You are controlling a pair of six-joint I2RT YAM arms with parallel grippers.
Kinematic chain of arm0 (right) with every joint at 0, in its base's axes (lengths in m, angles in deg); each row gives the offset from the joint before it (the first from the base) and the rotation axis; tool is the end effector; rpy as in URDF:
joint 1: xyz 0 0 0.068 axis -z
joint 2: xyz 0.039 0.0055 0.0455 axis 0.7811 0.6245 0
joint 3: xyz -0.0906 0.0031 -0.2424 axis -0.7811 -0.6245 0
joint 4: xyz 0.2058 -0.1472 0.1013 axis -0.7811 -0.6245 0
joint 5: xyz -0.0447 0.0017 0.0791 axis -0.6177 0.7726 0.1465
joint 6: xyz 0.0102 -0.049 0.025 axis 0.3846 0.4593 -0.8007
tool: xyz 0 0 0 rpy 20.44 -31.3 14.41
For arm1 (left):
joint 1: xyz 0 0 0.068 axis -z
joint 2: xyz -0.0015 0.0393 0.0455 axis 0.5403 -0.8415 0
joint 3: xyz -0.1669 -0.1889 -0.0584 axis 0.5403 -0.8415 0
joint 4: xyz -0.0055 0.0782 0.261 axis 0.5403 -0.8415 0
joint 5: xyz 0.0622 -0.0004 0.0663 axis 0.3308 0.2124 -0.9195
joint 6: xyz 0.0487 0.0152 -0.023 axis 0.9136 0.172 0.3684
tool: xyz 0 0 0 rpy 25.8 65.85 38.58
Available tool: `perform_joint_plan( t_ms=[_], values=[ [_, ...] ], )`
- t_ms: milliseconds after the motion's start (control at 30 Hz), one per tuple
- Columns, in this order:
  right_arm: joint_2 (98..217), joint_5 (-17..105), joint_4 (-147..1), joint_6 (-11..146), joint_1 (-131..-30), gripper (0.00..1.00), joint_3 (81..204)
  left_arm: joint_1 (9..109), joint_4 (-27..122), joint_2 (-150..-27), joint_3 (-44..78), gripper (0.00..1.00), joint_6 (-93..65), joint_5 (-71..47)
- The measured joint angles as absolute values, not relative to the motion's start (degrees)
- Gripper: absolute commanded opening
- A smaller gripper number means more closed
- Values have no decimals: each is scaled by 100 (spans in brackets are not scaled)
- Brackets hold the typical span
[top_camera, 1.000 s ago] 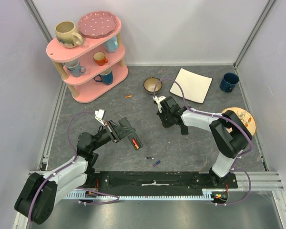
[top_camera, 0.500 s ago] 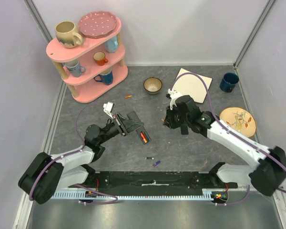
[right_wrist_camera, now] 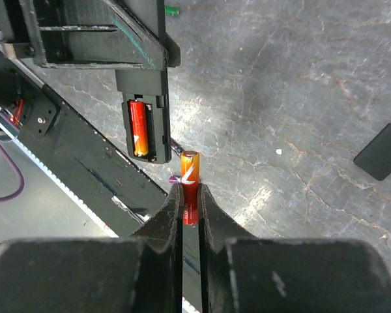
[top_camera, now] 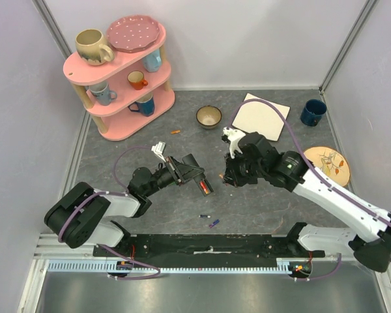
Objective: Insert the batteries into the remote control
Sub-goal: Load the battery into the remote control.
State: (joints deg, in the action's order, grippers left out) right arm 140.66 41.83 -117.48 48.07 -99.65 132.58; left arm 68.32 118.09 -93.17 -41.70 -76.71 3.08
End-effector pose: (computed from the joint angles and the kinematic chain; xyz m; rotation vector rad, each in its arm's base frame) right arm 0.1621 0.1880 0.3264 -0.5239 2.4062 0.7333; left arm 0.1879 -0.1537 0.1602 -0.1906 1.7611 -1.7839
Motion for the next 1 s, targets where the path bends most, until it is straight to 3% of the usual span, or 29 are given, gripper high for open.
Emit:
perform_joint_plan(
  t_ms=[400, 1000],
  values=[
    [15040, 4371, -12100, 4678, -10262, 0, 13549, 6983, 11938, -9422, -4124, 2, -7789, -98],
    [15390, 4342, -11936, 4479, -10468, 0, 13743, 7101, 11941, -9736, -4129, 2, -7905, -102]
  ],
)
